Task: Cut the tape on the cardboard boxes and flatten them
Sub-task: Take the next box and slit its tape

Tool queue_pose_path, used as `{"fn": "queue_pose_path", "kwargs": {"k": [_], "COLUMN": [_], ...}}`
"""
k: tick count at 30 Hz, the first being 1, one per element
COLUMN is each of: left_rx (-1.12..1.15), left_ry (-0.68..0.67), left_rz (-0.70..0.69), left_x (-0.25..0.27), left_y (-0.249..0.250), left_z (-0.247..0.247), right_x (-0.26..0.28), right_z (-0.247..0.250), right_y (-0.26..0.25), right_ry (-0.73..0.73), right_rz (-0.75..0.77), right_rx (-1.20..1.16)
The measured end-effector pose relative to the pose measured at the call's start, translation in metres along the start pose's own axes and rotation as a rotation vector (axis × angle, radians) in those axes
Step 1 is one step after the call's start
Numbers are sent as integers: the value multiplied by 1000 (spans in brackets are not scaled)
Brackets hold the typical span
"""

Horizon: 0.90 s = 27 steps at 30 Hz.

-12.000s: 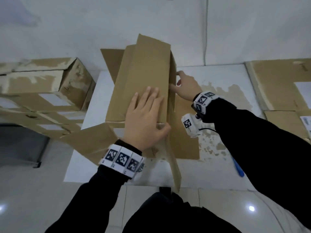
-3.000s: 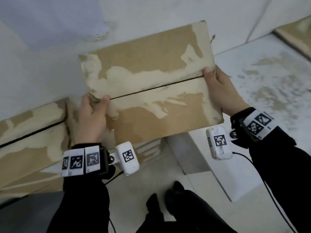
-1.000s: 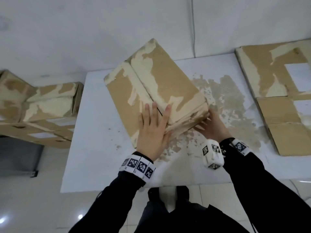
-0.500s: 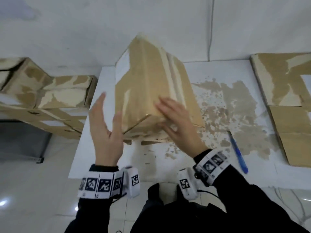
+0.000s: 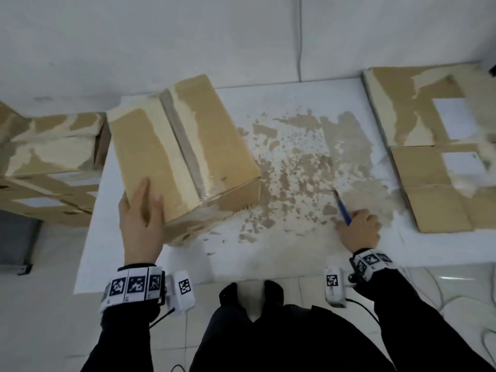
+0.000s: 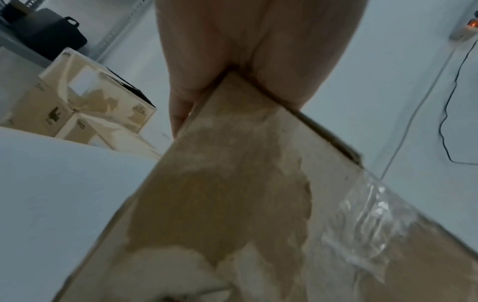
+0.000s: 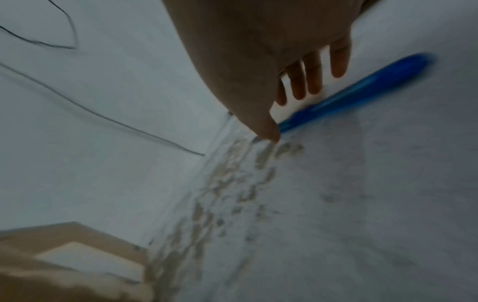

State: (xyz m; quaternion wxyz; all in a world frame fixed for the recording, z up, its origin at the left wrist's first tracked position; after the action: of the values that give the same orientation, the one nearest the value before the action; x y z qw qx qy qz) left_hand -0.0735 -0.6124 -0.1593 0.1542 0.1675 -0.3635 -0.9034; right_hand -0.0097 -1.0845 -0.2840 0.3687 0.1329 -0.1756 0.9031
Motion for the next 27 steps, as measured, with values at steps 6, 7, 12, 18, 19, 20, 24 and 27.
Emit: {"fn": "queue_pose_path", "kwargs": {"k": [6, 7, 12, 18, 19, 20, 24, 27], "left_rx": [-26, -15, 108, -236, -280, -309, -272, -275], "left_ry": [-18, -26, -146, -321, -368, -422, -464, -385], "left_rz": [-24, -37, -53, -463, -512, -530, -511, -539], "left_x": [1, 1, -6, -63, -70, -73, -73, -81], "left_y": [2, 2, -4, 2, 2, 0, -8, 2], "left_z": [2, 1, 4, 18, 14, 8, -7, -7], "right_x": [38, 52, 150, 231, 234, 236, 237, 239], "right_z": [-3, 10, 80, 45, 36, 29, 11, 4], "right_y": [-68, -92, -229, -383, -399, -410, -429, -432], "right_ry": [-170, -178, -275, -268, -242, -219, -129, -110], "right_rz": [247, 303, 687, 927, 917, 895, 858, 848], "right_rx": [-203, -293, -418, -9, 53, 105, 201, 197]}}
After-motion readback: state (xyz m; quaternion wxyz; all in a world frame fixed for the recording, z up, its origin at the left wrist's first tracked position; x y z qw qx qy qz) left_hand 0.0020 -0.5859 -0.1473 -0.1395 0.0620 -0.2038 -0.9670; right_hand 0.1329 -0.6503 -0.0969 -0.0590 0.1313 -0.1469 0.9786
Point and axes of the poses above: each hand's wrist, its own x-axis away from the middle knuckle, its own z-axis out of the back of the hand, y = z × x, the point moved 9 cm from there along -x, towards the middle knuckle, and after that the axes turned 13 degrees about -z, right-handed, at the moved point
